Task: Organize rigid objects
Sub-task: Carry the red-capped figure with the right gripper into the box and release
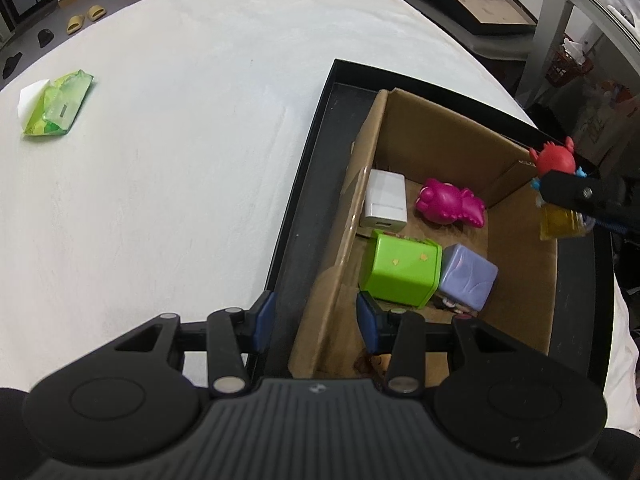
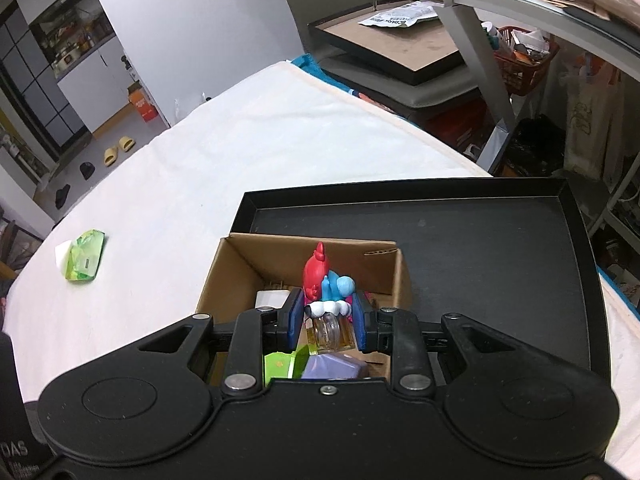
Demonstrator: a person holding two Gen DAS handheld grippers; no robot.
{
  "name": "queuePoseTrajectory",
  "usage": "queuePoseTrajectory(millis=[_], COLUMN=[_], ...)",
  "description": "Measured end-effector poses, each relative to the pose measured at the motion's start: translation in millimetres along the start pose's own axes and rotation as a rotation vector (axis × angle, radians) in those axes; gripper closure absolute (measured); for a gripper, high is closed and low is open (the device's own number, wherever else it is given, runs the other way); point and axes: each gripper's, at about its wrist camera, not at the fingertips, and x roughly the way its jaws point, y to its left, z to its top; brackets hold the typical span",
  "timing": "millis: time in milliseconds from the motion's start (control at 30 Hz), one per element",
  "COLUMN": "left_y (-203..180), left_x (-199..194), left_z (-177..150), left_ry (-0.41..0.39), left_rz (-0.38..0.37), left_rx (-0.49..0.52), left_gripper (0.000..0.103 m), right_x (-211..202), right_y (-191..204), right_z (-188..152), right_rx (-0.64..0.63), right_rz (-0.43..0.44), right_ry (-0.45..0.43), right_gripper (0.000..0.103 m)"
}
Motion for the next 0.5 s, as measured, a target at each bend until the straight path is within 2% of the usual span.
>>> queuePoseTrajectory(millis=[167,233,333,400,433,500], left_y=[6.8,8.3,8.7,9.4,9.8,10.2], left_x=[0.1,0.2,0.3,0.5,0.4,0.3], left_z=[-3.4,-3.8,-4.2,-4.3,-4.1,-3.6], left_ry=[-0.010,-0.008,-0.003,0.001,0.001,0.005], left_rz=[-0.017,-0.032,-0.055,-0.066,-0.070,-0.075], left_rx=[-0.016,-0.016,-0.011,-0.014,-0.016,-0.016], left_gripper=[0.067,0.079,0.089,0.091,0.091,0.091], right_x=[7.0,9.7,13.8,17.1,19.3,23.1], right_y=[11.7,17.0,24.2,28.1,29.6,30.5], right_z=[1.4,1.8,2.4,2.7,2.9,3.7], right_rx=[-0.017,-0.028,-0.037,-0.043,-0.045,-0.038], right_rz=[0.009,0.012,0.016,0.021,0.026,0.025], right_ry=[0.023,0.027,0.040,0.049,0.058,0.071], right_gripper=[0.077,0.077,0.077,0.077,0.075,0.065])
